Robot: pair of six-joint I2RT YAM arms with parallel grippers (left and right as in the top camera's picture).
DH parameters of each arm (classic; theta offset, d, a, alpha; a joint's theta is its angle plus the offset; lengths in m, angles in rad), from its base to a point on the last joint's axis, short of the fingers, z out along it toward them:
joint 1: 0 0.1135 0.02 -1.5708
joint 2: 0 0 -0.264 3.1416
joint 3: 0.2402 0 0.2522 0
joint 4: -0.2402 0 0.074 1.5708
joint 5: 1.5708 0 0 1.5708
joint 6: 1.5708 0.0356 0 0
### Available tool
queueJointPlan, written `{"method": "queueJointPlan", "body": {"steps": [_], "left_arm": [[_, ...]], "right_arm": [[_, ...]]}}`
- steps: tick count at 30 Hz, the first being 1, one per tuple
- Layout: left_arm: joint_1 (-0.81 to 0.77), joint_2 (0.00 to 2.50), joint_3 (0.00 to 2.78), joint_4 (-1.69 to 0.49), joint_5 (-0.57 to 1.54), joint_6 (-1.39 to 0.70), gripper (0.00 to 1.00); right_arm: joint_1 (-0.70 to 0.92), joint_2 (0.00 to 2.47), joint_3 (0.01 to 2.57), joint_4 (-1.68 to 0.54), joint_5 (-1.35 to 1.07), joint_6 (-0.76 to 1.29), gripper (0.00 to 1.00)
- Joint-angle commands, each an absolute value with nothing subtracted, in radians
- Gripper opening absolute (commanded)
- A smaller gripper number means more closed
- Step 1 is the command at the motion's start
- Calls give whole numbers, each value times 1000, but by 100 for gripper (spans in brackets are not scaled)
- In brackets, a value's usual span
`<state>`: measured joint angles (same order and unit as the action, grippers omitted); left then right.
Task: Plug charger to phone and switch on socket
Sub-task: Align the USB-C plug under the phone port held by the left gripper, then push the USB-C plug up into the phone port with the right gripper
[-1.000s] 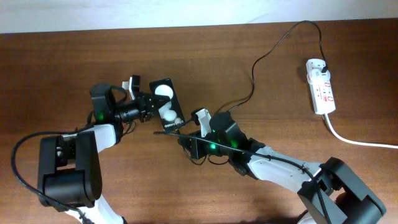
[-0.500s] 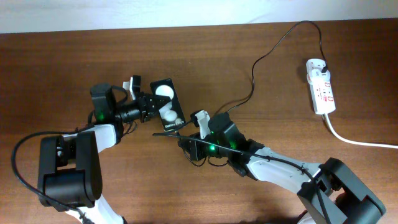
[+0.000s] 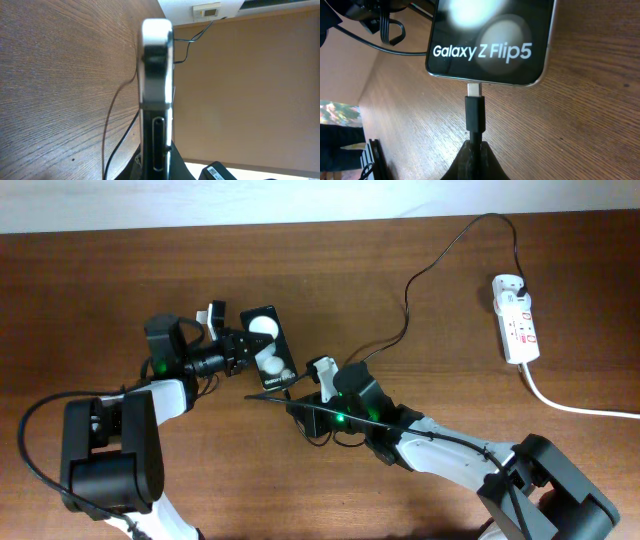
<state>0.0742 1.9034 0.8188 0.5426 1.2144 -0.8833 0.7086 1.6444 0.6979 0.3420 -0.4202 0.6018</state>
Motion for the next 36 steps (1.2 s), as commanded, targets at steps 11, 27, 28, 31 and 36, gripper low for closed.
{"method": "queueJointPlan", "body": {"steps": [11,27,28,31,36], "left_arm": [[72,1881,814,545,1249,-886,0],[72,1881,814,545,1249,-886,0],[72,1881,814,545,1249,-886,0],[72,1881,814,546,1249,-886,0],[72,1881,814,546,1249,-886,0]], "right_arm": [[731,1640,698,362,-418,600,5],[732,1640,698,348,-336,613,4],[732,1640,698,349,-324,637,4],[732,1640,698,377,-301,667,4],[732,1640,698,408,-273,715,4]]}}
